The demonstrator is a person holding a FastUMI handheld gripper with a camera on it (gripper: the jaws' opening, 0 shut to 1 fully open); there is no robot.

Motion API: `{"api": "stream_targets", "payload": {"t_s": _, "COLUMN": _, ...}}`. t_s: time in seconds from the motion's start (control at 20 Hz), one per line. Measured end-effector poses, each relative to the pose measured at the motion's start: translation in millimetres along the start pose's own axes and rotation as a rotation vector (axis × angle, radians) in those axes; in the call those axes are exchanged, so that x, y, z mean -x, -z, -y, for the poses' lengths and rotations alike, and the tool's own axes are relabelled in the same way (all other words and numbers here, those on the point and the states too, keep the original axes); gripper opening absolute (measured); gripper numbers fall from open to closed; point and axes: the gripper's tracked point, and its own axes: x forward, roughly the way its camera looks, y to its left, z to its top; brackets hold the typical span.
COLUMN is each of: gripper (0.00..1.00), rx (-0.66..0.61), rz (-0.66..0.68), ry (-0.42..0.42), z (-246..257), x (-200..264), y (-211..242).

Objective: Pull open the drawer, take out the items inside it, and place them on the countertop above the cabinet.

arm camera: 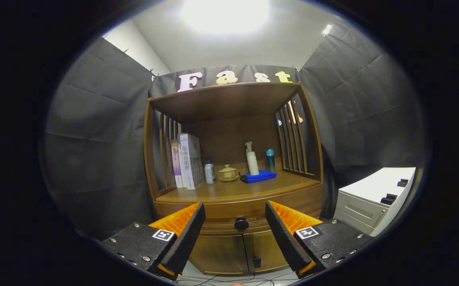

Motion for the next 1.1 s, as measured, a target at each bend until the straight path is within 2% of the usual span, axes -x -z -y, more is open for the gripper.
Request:
{"api": "stream_targets", "payload": {"t_s": 0.25, "gripper": 0.95, "rx": 0.021, "rz": -0.019, "ry": 0.032, "z": 13, "x": -31, "y": 11}}
{"api": "stream_targets", "payload": {"t_s": 0.5, "gripper": 0.95, "rx": 0.038, "rz": -0.043, "ry": 0.023, "z": 15, "x": -63, "y": 31}}
{"api": "stream_targets", "payload": {"t_s": 0.8, "gripper": 0.95, "rx": 0.067, "rz": -0.104, "ry": -0.002, "z": 10, "x": -100, "y": 70}}
{"api": "stream_targets", "payload": {"t_s": 1.1, "gripper": 0.95, "rx": 0.070, "rz": -0.179, "ry": 0.014, "z": 17, "x": -127, "y": 105}}
